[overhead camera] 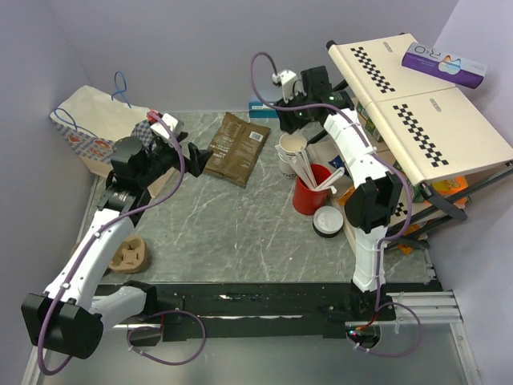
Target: Pack the takeout coffee
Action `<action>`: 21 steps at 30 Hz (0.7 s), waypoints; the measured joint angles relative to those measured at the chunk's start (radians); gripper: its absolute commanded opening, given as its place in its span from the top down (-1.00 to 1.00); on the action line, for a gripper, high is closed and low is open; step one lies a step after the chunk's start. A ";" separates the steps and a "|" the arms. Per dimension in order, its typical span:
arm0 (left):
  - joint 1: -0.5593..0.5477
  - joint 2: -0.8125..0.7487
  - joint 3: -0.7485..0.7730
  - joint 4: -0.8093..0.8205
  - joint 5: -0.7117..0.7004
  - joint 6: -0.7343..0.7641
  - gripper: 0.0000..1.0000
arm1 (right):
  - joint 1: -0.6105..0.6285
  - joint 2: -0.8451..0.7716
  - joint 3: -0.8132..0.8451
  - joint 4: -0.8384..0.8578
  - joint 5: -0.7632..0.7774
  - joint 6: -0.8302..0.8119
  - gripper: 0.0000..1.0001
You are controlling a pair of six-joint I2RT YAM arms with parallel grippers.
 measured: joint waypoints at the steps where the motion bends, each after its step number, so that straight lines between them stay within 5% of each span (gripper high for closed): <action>1: 0.000 -0.001 -0.005 -0.001 0.004 -0.005 -0.99 | 0.001 0.008 -0.014 -0.027 -0.017 -0.009 -0.10; 21: 0.000 -0.008 -0.083 0.016 0.041 -0.058 -0.99 | 0.048 0.068 -0.004 -0.238 -0.020 -0.132 -0.15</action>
